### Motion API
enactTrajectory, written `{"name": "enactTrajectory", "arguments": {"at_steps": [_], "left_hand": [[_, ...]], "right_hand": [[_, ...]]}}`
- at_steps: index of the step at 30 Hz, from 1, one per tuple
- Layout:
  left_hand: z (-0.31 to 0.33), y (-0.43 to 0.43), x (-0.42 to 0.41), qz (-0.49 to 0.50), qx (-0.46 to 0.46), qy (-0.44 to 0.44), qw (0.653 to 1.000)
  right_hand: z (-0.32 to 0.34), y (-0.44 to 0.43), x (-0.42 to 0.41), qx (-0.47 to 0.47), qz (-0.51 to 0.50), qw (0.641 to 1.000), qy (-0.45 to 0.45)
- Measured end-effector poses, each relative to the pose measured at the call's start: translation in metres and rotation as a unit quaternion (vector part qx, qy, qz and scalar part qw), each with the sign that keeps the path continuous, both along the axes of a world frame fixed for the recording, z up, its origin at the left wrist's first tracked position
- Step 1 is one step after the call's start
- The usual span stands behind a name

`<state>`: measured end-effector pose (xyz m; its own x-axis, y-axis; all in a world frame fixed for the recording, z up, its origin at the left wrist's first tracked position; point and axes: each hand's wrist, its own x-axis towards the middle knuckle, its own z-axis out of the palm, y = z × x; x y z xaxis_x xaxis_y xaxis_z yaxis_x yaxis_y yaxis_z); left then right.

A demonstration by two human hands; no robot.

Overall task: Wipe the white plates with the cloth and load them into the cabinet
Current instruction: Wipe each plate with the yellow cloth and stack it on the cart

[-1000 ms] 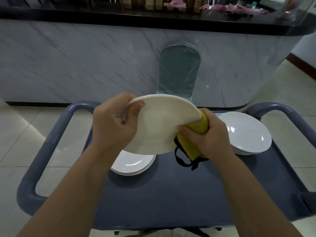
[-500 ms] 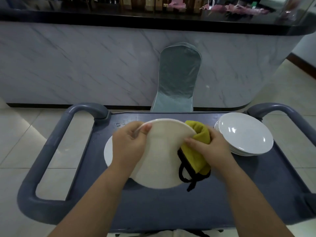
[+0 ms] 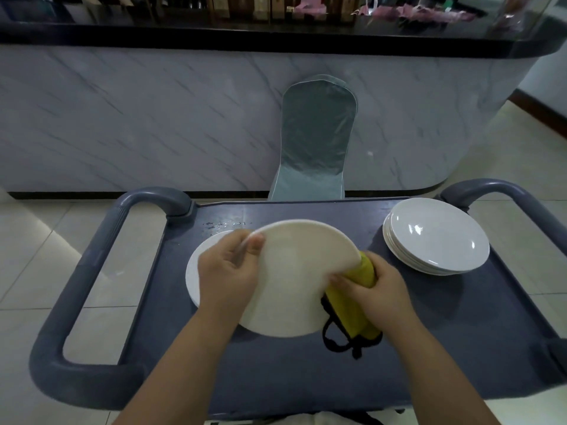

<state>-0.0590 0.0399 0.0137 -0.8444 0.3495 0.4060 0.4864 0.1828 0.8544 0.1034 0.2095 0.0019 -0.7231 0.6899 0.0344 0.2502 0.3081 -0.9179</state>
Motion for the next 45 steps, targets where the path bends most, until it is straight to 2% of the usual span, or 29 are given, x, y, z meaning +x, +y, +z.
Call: {"name": "enactTrajectory", "arguments": {"at_steps": [3,5,6,7,8,10,12,13,15,17,19,21,22,24,25,28,30,31,33,35,36,40,42,45], "left_hand": [[0.005,0.008,0.006,-0.074,-0.052,0.159,0.983],[0.005,0.017,0.015,-0.111,-0.102,0.275,0.95],[0.005,0.02,0.017,-0.118,-0.103,0.281,0.947],[0.006,0.019,0.017,-0.11,-0.087,0.242,0.96],[0.008,0.017,0.015,-0.084,-0.053,0.169,0.981],[0.008,0.01,0.009,0.01,0.055,-0.005,0.998],[0.0,0.012,0.009,0.104,0.145,-0.141,0.974],[-0.008,0.016,0.013,0.133,0.161,-0.184,0.961],[-0.032,0.02,0.026,0.137,0.136,-0.23,0.954],[-0.054,0.017,0.034,0.087,0.079,-0.251,0.961],[-0.058,0.012,0.029,0.031,0.045,-0.216,0.975],[-0.046,0.015,0.018,-0.019,-0.019,-0.101,0.994],[-0.036,0.021,0.015,-0.058,-0.086,-0.027,0.994],[-0.016,0.04,0.014,-0.131,-0.204,0.106,0.964],[-0.007,0.048,0.016,-0.146,-0.222,0.13,0.955],[0.009,0.065,0.022,-0.117,-0.147,0.129,0.974],[0.011,0.071,0.031,-0.065,-0.077,0.073,0.992],[0.01,0.074,0.036,-0.031,-0.035,0.009,0.999],[0.003,0.079,0.044,0.044,0.022,-0.119,0.992],[-0.011,0.081,0.051,0.071,0.01,-0.159,0.985],[-0.015,0.082,0.055,0.063,-0.007,-0.151,0.986],[-0.001,0.094,0.065,0.012,-0.075,-0.022,0.997],[0.02,0.104,0.066,-0.001,-0.088,0.074,0.993],[0.054,0.114,0.067,-0.022,-0.077,0.151,0.985]], "right_hand": [[0.013,-0.003,-0.004,0.119,0.009,0.993,-0.001],[0.027,-0.009,-0.018,0.265,0.066,0.962,0.013],[0.034,-0.011,-0.025,0.305,0.085,0.948,0.023],[0.038,-0.01,-0.029,0.302,0.084,0.949,0.033],[0.04,-0.006,-0.03,0.254,0.061,0.964,0.048],[0.033,0.004,-0.023,0.067,-0.008,0.992,0.105],[0.008,0.001,-0.015,-0.158,-0.043,0.972,0.169],[-0.007,-0.005,-0.013,-0.229,-0.06,0.953,0.188],[-0.027,-0.012,-0.012,-0.271,-0.108,0.939,0.185],[-0.032,-0.003,-0.008,-0.206,-0.14,0.958,0.139],[-0.029,0.016,0.001,-0.086,-0.118,0.985,0.091],[-0.02,0.03,0.009,0.021,-0.056,0.997,0.039],[-0.014,0.032,0.009,0.058,-0.017,0.998,0.02],[-0.002,0.035,0.007,0.114,0.043,0.993,0.013],[0.006,0.037,0.004,0.129,0.055,0.99,0.022],[0.032,0.054,0.001,0.144,0.054,0.987,0.055],[0.037,0.067,0.004,0.108,0.023,0.989,0.096],[0.032,0.072,0.007,0.058,-0.01,0.99,0.126],[0.007,0.071,0.014,-0.114,-0.091,0.97,0.194],[-0.024,0.063,0.027,-0.251,-0.135,0.938,0.197],[-0.033,0.063,0.033,-0.265,-0.126,0.941,0.167],[-0.023,0.098,0.048,-0.123,-0.021,0.99,0.07],[-0.008,0.112,0.049,-0.063,0.002,0.996,0.056],[0.01,0.122,0.053,0.007,0.015,0.997,0.081]]}}
